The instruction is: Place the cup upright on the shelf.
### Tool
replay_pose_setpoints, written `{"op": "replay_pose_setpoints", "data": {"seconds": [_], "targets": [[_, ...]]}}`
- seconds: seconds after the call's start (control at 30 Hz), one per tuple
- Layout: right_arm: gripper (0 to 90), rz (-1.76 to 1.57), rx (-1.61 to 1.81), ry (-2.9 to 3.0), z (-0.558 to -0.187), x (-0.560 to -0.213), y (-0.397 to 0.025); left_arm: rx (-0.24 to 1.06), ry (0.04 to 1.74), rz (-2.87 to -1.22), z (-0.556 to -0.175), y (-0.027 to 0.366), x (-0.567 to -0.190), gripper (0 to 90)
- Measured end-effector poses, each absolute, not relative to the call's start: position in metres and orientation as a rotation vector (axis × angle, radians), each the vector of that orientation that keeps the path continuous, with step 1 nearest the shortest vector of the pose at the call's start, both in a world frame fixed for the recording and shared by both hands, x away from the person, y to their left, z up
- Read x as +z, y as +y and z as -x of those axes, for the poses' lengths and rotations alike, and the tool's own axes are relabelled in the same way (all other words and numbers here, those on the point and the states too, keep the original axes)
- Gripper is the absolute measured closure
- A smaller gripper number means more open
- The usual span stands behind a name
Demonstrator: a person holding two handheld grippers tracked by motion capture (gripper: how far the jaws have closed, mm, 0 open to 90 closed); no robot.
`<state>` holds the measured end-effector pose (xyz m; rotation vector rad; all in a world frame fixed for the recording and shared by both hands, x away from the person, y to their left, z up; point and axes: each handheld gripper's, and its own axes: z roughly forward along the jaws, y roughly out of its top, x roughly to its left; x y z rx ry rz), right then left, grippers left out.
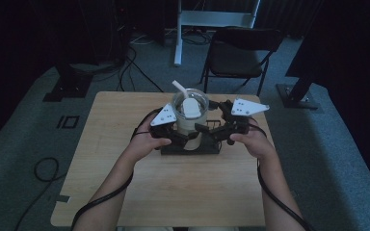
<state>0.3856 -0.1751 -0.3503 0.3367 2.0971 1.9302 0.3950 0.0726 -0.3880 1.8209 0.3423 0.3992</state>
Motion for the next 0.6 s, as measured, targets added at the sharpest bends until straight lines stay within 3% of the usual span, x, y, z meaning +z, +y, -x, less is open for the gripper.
{"op": "replay_pose_setpoints", "data": {"seconds": [0.6], "targets": [[9.3, -0.420, 1.958, 2.039, -0.426, -0.344, -0.180, 0.381, 0.382, -1.791, -0.440, 0.064, -0.390, 9.6]]}}
